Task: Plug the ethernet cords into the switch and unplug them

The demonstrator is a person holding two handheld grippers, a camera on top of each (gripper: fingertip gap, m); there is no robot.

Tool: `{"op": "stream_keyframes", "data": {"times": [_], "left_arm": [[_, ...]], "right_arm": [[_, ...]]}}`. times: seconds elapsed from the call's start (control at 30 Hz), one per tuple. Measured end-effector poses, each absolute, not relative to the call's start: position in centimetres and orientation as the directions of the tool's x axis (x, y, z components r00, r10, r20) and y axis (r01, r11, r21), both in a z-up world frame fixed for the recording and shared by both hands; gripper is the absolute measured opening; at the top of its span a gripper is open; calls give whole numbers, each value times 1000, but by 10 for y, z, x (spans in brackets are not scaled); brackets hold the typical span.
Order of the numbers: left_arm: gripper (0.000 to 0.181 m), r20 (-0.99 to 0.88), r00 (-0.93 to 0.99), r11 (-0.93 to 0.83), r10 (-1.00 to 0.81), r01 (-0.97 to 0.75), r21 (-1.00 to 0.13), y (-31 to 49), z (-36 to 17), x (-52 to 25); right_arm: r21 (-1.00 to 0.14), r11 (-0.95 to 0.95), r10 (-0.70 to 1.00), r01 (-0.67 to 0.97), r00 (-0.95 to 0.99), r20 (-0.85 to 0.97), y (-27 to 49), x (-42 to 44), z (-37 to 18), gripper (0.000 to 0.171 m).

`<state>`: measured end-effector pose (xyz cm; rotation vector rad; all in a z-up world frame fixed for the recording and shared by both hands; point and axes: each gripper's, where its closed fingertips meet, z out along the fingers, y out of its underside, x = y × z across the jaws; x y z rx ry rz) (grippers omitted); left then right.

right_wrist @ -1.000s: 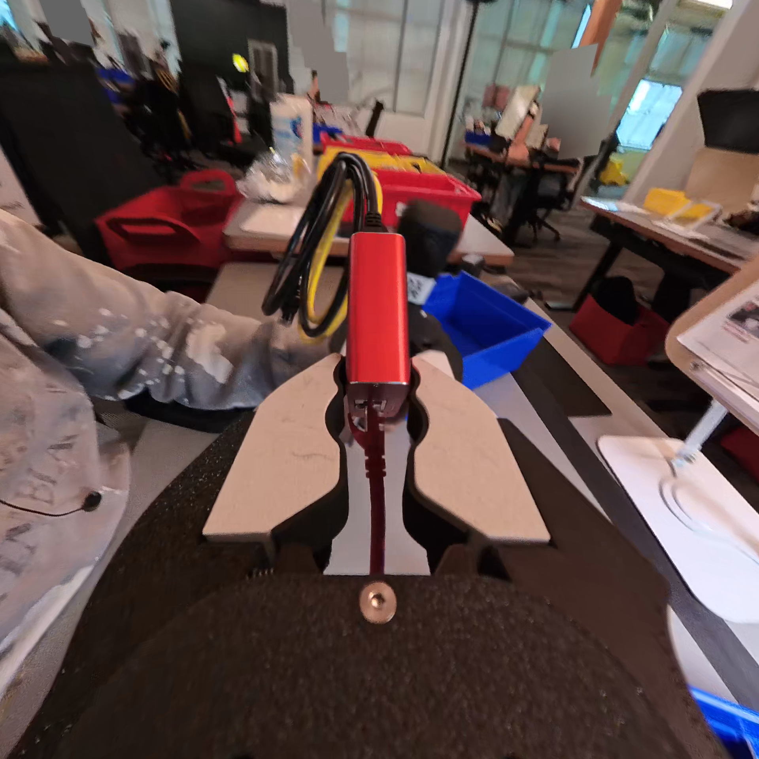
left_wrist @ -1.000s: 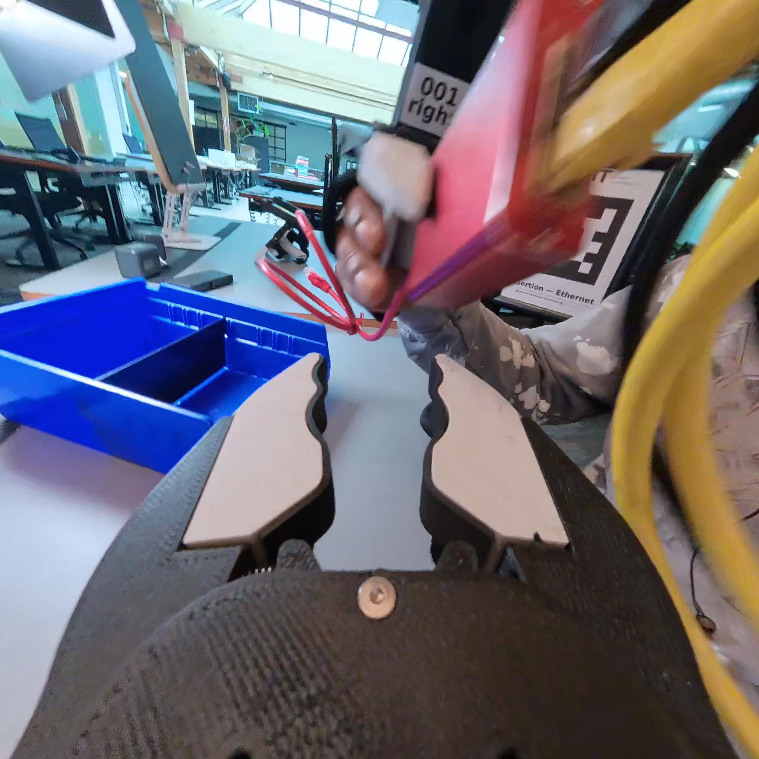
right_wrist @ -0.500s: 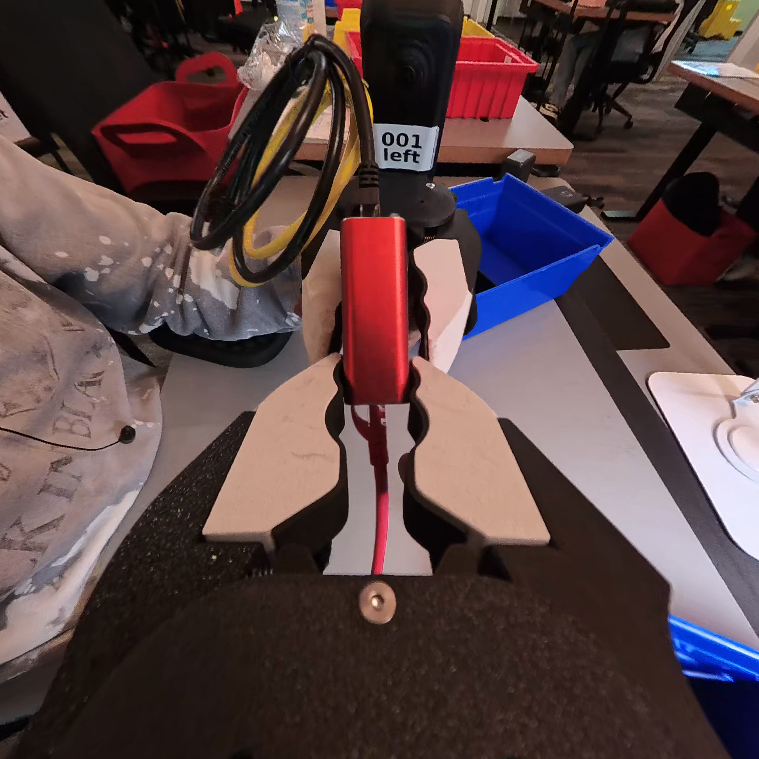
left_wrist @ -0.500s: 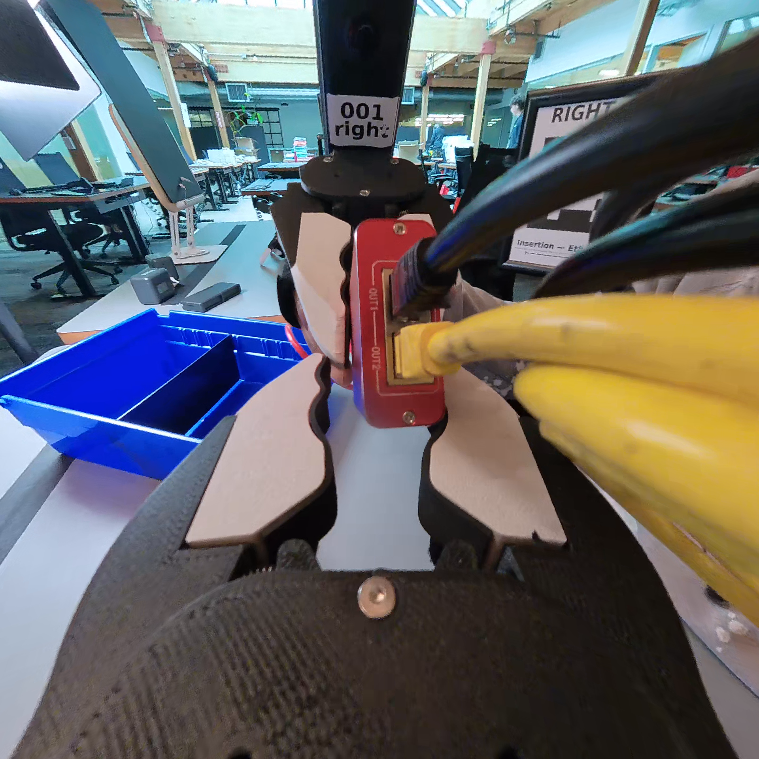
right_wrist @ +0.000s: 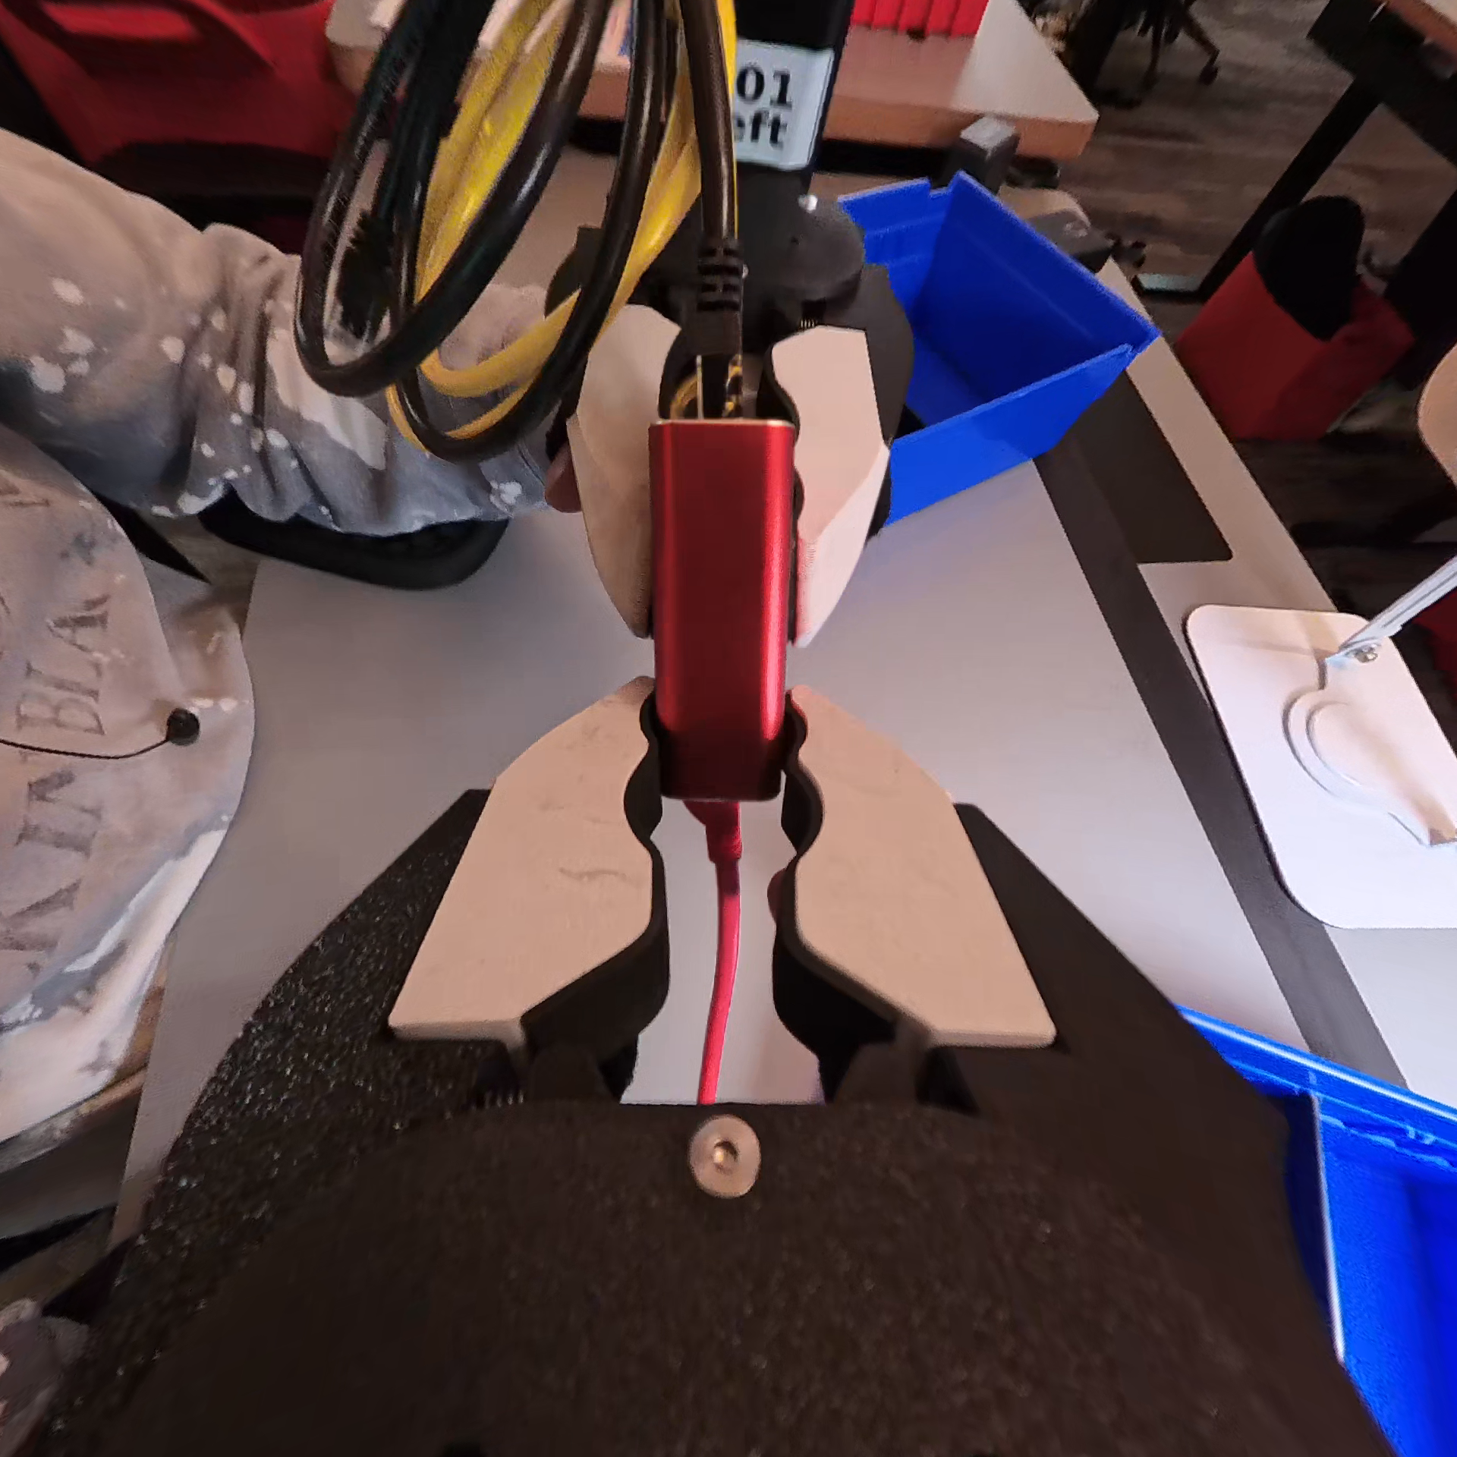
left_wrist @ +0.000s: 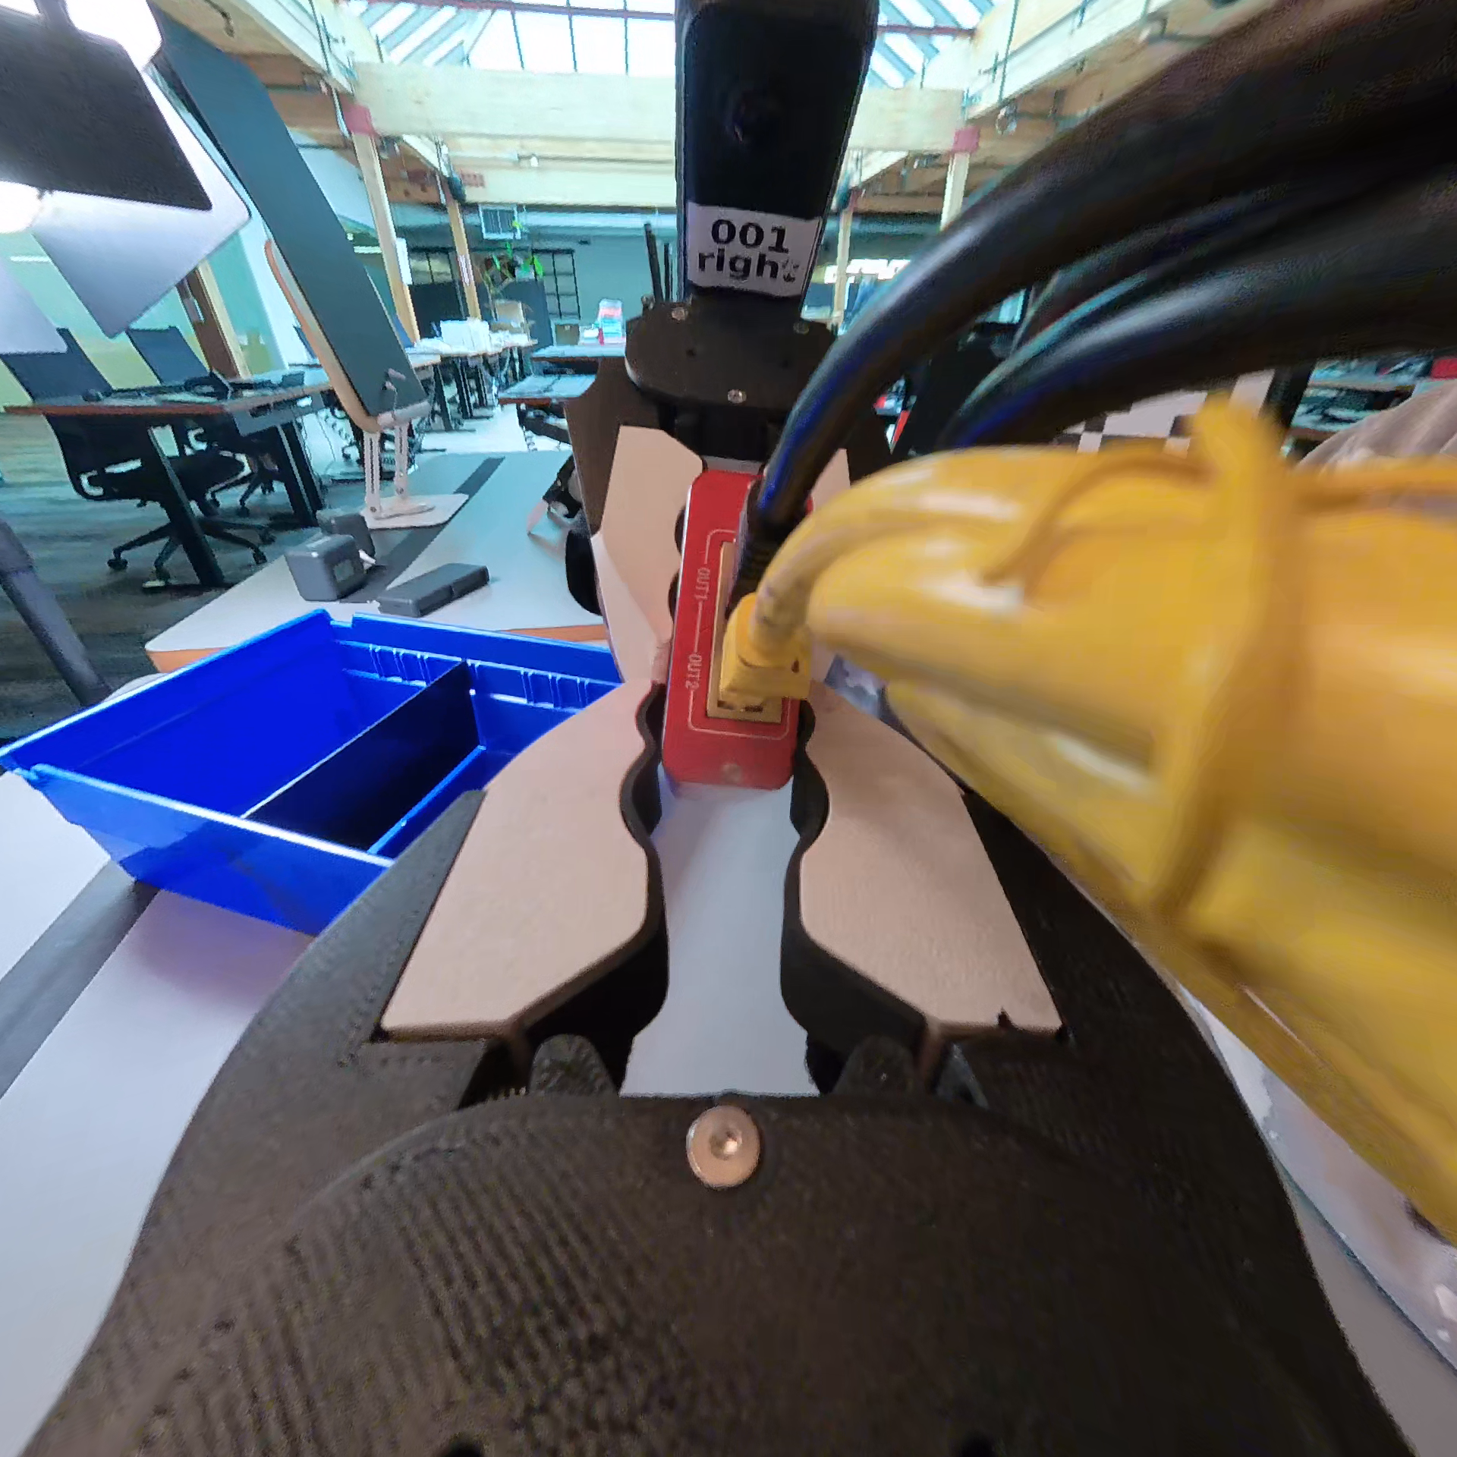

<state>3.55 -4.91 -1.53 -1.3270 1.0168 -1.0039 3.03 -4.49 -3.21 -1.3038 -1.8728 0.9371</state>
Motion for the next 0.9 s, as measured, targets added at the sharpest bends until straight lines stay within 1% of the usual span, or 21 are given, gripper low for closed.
{"op": "stream_keyframes", "data": {"times": [0.07, 0.13, 0.2, 0.27, 0.33, 0.4, 0.47, 0.53, 0.63, 0.73, 0.8, 0.83, 0.9], "left_arm": [[29, -23, 281, 11, -959, -44, -999, -48, -19, 36], [28, -33, 305, 23, -952, -38, -999, -44, -19, 34], [27, -9, 341, 21, -940, 29, -999, -38, -11, 29], [28, 12, 388, 28, -922, 98, -995, -31, -2, 21], [28, 27, 442, 48, -896, 158, -986, -25, 7, 9], [28, 63, 480, 50, -875, 218, -975, -19, 15, -5], [28, 95, 521, 63, -848, 277, -959, -14, 22, -19], [28, 114, 562, 94, -819, 326, -941, -11, 30, -34], [28, 152, 605, 148, -782, 417, -897, -11, 44, -55], [27, 187, 618, 205, -764, 507, -837, -18, 61, -72], [28, 200, 608, 233, -768, 556, -798, -25, 71, -77], [28, 200, 590, 238, -782, 581, -778, -30, 75, -77], [28, 203, 536, 226, -820, 628, -744, -39, 83, -71]], "right_arm": [[-827, 260, 950, 498, -284, 128, -44, 31, -37, 26], [-831, 263, 954, 490, -261, 148, -40, 28, -35, 26], [-867, 226, 968, 444, -204, 148, -32, 23, -24, 27], [-896, 205, 978, 395, -123, 170, -22, 17, -12, 31], [-936, 183, 981, 300, 11, 195, -11, 12, 13, 37], [-976, 168, 973, 139, 137, 187, -7, 14, 48, 37], [-980, 200, 964, 24, 172, 201, -17, 20, 73, 37], [-974, 225, 965, -15, 139, 221, -36, 17, 82, 37], [-980, 197, 980, 1, 32, 197, -61, -2, 70, 35], [-994, 97, 994, 48, -58, 94, -68, -31, 38, 34], [-999, 12, 997, 51, -76, 8, -62, -48, 18, 35], [-999, -28, 996, 21, -83, -30, -58, -53, 15, 36], [-987, -134, 986, -94, -114, -123, -50, -52, 23, 38]]}}
